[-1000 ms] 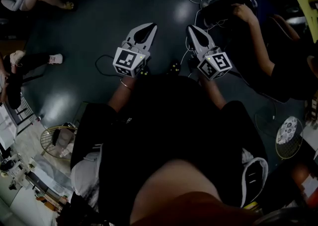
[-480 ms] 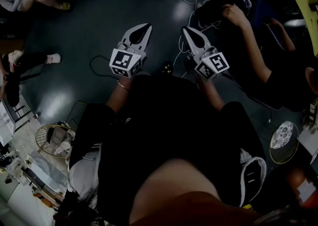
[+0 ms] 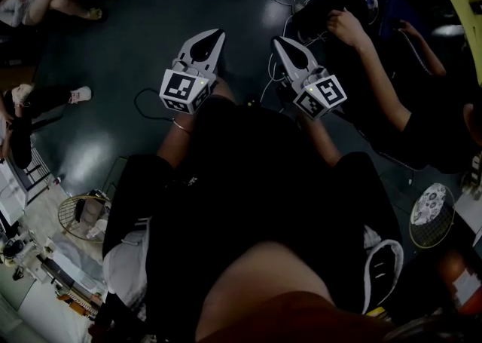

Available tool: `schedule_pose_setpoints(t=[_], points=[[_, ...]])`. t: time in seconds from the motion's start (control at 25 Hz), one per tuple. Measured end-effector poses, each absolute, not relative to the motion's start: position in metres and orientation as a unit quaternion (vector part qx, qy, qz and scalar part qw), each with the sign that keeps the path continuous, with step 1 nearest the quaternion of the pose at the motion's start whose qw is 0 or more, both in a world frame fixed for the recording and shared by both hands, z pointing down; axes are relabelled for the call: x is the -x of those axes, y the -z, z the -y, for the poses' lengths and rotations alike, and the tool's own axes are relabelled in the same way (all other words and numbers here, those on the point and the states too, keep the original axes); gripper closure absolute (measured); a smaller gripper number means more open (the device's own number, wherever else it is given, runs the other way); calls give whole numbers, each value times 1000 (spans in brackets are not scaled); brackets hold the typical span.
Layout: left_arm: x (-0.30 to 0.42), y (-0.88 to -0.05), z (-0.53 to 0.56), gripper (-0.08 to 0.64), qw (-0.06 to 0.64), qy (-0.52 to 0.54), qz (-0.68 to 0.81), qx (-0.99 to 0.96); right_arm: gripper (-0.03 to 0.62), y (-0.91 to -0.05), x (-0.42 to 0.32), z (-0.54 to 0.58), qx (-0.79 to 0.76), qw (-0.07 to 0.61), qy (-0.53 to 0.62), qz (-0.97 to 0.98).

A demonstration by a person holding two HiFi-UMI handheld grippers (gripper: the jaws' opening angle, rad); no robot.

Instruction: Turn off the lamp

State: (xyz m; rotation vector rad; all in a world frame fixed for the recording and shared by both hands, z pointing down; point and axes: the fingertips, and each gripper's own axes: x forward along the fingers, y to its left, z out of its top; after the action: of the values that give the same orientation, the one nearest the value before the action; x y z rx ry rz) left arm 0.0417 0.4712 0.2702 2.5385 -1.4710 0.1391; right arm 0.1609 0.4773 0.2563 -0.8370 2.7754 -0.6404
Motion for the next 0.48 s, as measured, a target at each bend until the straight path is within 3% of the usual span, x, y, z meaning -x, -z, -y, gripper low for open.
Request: schedule_pose_setpoints(t=[0.48], points=[[-27, -263, -330, 552, 86, -34, 431, -898, 603, -257, -134, -366, 341, 95, 220, -909]])
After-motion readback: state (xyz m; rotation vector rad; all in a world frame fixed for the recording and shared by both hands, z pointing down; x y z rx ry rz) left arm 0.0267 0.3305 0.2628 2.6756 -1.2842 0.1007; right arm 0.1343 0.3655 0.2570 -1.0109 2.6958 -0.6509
